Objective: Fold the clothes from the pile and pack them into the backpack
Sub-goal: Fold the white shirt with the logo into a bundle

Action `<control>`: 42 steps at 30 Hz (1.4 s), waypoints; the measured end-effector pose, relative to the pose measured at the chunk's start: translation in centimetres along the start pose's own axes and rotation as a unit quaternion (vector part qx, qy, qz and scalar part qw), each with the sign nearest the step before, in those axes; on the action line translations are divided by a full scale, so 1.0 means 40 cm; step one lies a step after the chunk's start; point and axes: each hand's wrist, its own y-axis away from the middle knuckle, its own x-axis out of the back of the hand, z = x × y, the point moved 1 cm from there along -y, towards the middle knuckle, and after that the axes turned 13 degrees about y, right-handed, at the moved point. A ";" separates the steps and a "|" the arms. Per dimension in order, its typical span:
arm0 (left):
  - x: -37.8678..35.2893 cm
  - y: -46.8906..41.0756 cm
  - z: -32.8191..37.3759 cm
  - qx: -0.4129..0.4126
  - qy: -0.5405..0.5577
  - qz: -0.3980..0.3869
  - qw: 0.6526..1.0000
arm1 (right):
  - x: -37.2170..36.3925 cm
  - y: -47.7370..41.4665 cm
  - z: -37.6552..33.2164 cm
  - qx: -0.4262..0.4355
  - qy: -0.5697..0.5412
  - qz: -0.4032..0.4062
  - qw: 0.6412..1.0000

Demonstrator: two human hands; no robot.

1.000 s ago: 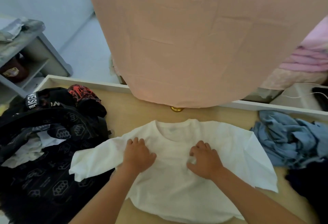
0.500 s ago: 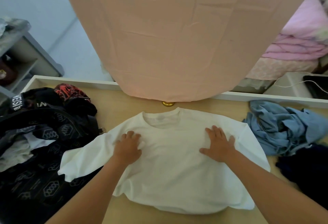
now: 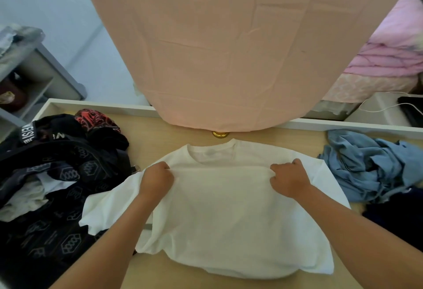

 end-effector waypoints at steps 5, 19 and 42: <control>0.092 -0.063 0.019 -0.026 0.039 0.104 0.993 | 0.096 -0.069 -0.020 -0.077 -0.072 0.260 0.960; -0.188 0.176 -0.078 -0.144 -0.279 -0.182 0.932 | -0.108 0.135 -0.094 -0.200 -0.195 0.100 0.955; -0.296 0.402 -0.077 -0.293 -0.125 -0.266 0.910 | -0.133 0.390 0.033 -0.263 0.036 -0.015 0.964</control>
